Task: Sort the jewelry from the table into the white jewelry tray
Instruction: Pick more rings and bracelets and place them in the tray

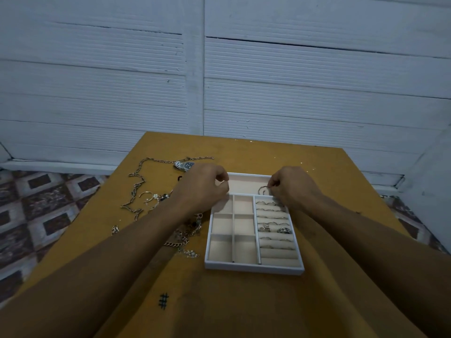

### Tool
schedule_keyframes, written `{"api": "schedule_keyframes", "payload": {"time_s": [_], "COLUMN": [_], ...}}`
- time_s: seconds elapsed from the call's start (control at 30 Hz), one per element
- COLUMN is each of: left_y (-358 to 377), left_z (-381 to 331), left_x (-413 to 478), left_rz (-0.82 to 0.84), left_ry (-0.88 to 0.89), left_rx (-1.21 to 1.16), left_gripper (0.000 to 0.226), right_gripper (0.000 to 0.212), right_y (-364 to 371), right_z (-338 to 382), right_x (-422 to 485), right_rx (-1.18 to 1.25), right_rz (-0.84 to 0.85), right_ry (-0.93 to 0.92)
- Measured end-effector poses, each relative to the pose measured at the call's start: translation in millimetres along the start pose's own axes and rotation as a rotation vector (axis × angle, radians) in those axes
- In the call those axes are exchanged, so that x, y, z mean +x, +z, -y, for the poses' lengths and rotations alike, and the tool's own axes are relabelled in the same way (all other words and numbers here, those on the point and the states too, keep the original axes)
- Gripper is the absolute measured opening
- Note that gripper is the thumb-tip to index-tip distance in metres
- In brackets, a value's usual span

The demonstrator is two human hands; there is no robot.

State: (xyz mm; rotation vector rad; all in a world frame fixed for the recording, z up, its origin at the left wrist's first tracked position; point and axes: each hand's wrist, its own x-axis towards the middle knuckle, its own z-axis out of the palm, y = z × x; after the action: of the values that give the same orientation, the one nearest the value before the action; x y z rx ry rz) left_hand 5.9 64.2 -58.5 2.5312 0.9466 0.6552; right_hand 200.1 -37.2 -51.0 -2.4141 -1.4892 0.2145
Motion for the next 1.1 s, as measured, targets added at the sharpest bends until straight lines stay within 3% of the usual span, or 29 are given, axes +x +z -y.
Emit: {"api": "schedule_keyframes", "payload": {"time_s": [0.3, 0.67, 0.8, 1.1], "left_y": [-23, -63, -62, -33], "left_z": [23, 76, 88, 85], "left_x": [-18, -48, -47, -21], "left_rz": [-0.001, 0.035, 0.100, -0.008], "left_ry": [-0.067, -0.211, -0.195, -0.280], "left_rx": [0.022, 0.163, 0.216, 0.285], "left_gripper": [0.018, 0.024, 0.030, 0.028], "right_gripper": [0.020, 0.020, 0.020, 0.013], "right_y": [-9, 12, 27, 46], "right_z": [12, 87, 114, 135], "right_x": [-10, -15, -10, -5], "right_rx": [0.032, 0.135, 0.052, -0.167], "right_rz": [0.008, 0.070, 0.051, 0.053], "right_ry": [-0.035, -0.209, -0.257, -0.258]}}
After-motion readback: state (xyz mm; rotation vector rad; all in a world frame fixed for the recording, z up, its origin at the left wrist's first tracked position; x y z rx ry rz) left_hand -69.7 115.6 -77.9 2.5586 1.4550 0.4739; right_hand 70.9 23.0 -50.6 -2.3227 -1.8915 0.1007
